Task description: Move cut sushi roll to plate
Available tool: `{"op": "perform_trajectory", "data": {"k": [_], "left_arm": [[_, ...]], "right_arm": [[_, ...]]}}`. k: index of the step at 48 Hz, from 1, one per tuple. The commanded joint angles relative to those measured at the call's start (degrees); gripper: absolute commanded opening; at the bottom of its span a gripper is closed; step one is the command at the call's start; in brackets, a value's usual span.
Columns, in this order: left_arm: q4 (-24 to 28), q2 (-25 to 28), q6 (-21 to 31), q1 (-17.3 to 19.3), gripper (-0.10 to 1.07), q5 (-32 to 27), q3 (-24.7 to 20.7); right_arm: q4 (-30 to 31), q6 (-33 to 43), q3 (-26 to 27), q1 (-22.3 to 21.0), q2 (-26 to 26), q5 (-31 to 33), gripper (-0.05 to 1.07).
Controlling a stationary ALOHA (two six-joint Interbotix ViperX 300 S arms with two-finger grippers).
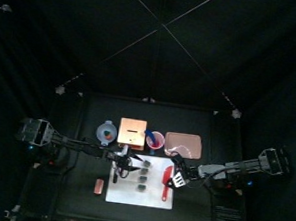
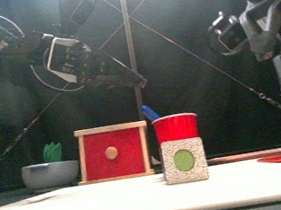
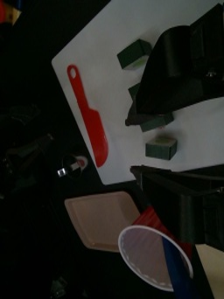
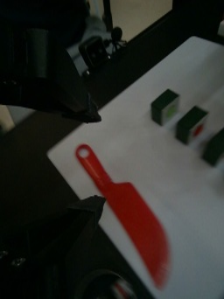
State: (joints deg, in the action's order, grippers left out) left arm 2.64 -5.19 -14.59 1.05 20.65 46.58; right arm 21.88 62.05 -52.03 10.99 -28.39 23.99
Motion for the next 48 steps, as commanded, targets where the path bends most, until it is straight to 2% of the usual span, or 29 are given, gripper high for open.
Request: {"op": "perform_trajectory", "data": {"k": [1,5,10,16,23,29,30,43,48], "left_arm": [[-2.72,-2.46,-0.09,0.53,0.8,0.53,0.62],[-3.87,-4.57,0.0,0.79,0.8,0.53,2.11],[-4.22,-7.82,0.18,0.88,0.8,0.53,3.78],[-6.06,-10.9,0.26,0.79,0.8,0.62,6.42],[-10.46,-11.6,0.09,0.62,0.8,0.53,8.17],[-10.63,-11.6,-0.18,0.88,0.8,0.53,8.35],[-10.37,-11.51,0.0,1.14,0.8,0.53,8.35],[-10.2,-11.51,-0.09,1.14,0.8,0.62,7.65],[-10.2,-11.43,-0.26,1.14,0.8,0.62,7.91]], "right_arm": [[9.4,-0.35,1.14,-0.26,-1.05,-0.7,0.97],[17.05,-0.79,1.23,-0.97,-0.97,-1.49,0.97],[23.29,-0.97,1.58,-1.23,-1.23,-2.72,0.97],[26.19,-0.88,1.05,-1.49,-1.14,-4.39,0.97],[26.28,-0.97,0.88,-2.72,-0.7,-5.36,0.97],[26.19,-0.97,0.7,-2.9,-0.44,-6.15,0.97],[26.19,-0.97,0.53,-2.81,1.49,-8.17,0.97],[16.88,-1.05,5.36,-7.03,8.61,-8.26,0.97],[17.14,-1.05,8.96,-8.44,12.39,-8.26,0.97]]}}
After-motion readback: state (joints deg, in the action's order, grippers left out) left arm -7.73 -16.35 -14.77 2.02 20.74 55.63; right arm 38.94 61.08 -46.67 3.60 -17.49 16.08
